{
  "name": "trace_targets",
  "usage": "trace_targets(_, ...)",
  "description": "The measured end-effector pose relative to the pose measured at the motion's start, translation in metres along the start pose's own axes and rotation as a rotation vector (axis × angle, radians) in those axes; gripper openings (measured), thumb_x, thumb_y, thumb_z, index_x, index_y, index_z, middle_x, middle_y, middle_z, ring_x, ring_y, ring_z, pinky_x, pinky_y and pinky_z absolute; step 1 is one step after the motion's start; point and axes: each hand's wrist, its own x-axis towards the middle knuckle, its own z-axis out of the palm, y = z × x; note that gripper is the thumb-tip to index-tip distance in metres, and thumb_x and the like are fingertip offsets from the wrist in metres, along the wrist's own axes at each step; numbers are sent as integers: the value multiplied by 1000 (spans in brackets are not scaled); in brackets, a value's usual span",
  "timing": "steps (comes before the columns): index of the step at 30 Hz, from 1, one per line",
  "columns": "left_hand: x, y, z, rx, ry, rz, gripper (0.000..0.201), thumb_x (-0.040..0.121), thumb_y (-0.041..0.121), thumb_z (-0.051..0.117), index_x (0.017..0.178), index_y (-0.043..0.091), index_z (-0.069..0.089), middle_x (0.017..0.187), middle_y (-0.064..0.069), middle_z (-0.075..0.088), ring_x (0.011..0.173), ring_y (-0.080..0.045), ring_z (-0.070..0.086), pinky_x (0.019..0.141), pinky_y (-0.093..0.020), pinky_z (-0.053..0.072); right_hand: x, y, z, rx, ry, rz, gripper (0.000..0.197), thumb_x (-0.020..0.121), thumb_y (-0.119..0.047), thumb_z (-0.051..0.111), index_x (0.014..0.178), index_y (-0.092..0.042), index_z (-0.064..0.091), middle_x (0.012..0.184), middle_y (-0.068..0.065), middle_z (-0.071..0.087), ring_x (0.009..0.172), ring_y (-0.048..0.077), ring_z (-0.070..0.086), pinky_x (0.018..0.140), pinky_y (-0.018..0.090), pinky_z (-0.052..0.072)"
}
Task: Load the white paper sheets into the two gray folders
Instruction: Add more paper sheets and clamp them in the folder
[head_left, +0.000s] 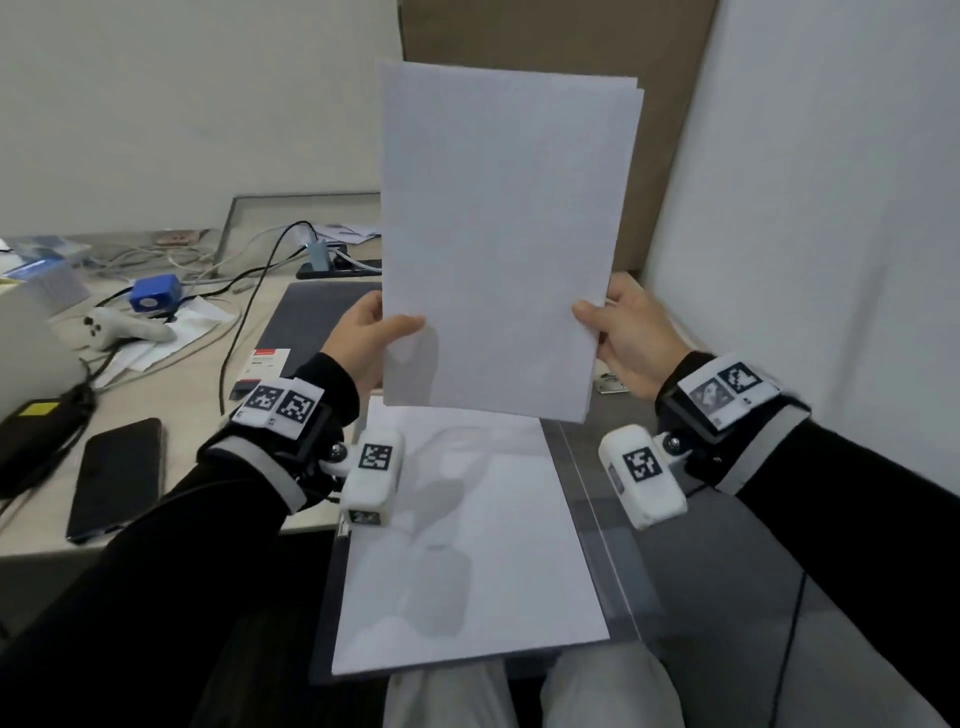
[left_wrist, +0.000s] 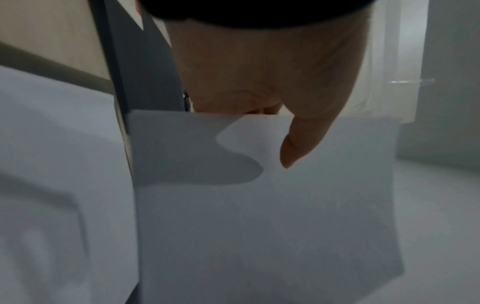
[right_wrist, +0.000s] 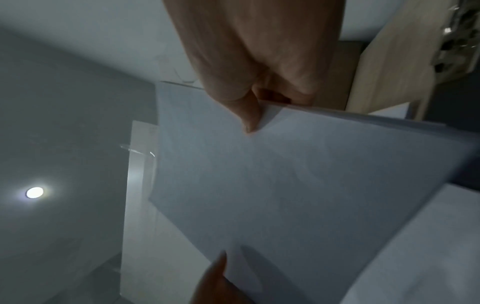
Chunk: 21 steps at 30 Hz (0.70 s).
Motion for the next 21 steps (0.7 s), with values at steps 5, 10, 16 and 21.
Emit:
trace_targets(5,-17,-24,13,-51,42,-55,18,87,10,62,105,8,64,102,-6,69,89,-21,66,86,-36,50,-32,36,11,85,22,40,25,92,3,49,115,-6,55,115,13,64,100,25,63,97,39,49)
trace_targets(10,-24,-47,19,-40,110,-120,5,86,14,65,91,14,66,98,-5,69,89,-24,66,88,-37,49,-44,57,22,40,-3,143,31,92,-4,54,123,-1,55,118,16,62,106,29,60,99,42,47)
trace_targets(16,-22,-45,21,2,158,-154,19,81,16,71,98,10,67,115,-14,67,107,-32,64,102,-45,47,-41,55,31,-39,124,120,32,90,-14,61,120,-1,58,120,16,64,100,27,63,93,39,50)
trace_targets(21,-27,-37,21,57,108,-186,37,80,14,71,115,2,63,118,-15,66,106,-31,64,100,-44,48,-43,53,18,-107,102,159,37,86,-10,65,121,0,57,122,17,64,109,31,63,99,44,48)
